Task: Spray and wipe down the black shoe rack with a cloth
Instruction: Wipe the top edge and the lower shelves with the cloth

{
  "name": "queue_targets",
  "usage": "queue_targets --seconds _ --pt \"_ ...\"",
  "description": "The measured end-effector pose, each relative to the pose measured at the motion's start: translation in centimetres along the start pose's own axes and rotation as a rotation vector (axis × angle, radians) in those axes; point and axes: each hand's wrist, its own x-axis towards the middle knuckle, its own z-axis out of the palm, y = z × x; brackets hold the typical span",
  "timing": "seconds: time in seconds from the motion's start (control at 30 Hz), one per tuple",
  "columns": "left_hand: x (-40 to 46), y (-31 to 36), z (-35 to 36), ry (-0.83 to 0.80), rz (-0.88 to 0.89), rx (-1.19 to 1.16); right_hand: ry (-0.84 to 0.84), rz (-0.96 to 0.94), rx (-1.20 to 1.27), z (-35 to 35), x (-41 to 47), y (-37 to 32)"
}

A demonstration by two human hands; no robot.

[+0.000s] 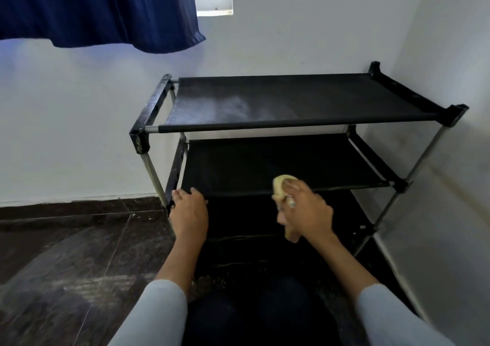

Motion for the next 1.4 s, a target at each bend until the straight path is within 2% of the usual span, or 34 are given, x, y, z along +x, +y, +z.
queue_targets --seconds 0.07,0.13,0.17,0.23,0.3,0.37,0.43,0.47,0.6,0.77,0.9,0.97,1.07,1.13,1.23,1.27,1.3,1.4 --pt "-0.3 -0.1 -0.2 -0.019 0.008 -0.014 -0.014 0.114 0.102 -1.6 0.4 2.6" --pt "-0.4 0.0 -0.8 -0.11 -0.005 -0.025 -0.07 0.23 0.244 -3.0 1.2 3.7" --pt "-0.1 0.1 -1.3 -0.17 -0.037 -0.03 -0.06 0.292 0.302 -3.1 1.7 3.4" --pt "0.4 1.1 -2.3 -0.227 -0.056 -0.018 0.067 0.398 0.358 -2.6 2.0 0.9" --pt "0.3 3.3 -2.8 -0.184 0.089 -0.058 0.152 0.282 0.429 -0.5 1.4 -3.2" --pt "-0.3 4.9 -2.5 -0.145 0.219 -0.18 0.052 0.051 0.509 2.3 0.4 -6.5" --pt "-0.6 4.9 -1.9 -0.09 0.221 -0.278 -0.018 -0.04 0.498 3.9 0.5 -7.0" --pt "-0.6 4.5 -1.6 -0.065 0.204 -0.321 0.012 -0.036 0.504 4.0 0.8 -6.3" --pt "-0.6 4.5 -1.5 -0.007 0.16 -0.377 0.228 0.163 0.569 2.7 1.4 -1.2" --pt "-0.5 4.8 -1.1 0.039 0.128 -0.411 0.413 0.488 0.678 -0.7 2.5 5.1" --pt "-0.3 4.8 -0.8 0.058 0.115 -0.439 0.472 0.616 0.79 0.8 2.2 1.0" --pt "-0.4 4.9 -0.9 0.066 0.112 -0.443 0.46 0.616 0.802 1.9 2.0 -1.7" --pt "-0.5 5.1 -1.1 0.07 0.111 -0.436 0.558 0.619 0.854 2.9 2.1 -2.6" --pt "-0.6 5.3 -1.3 0.066 0.106 -0.434 0.53 0.61 0.967 3.5 1.4 -2.8" --pt "-0.8 5.4 -1.5 0.058 0.09 -0.431 0.312 0.513 1.06 4.1 0.3 -3.5" --pt "-0.8 5.3 -1.5 0.058 0.092 -0.434 0.321 0.51 1.11 3.6 0.3 -3.2" --pt "-0.8 5.2 -1.5 0.055 0.099 -0.439 0.391 0.525 1.167 2.9 0.4 -2.4" --pt "-0.7 5.1 -1.7 0.046 0.109 -0.44 0.774 0.571 1.276 0.1 0.9 1.4"
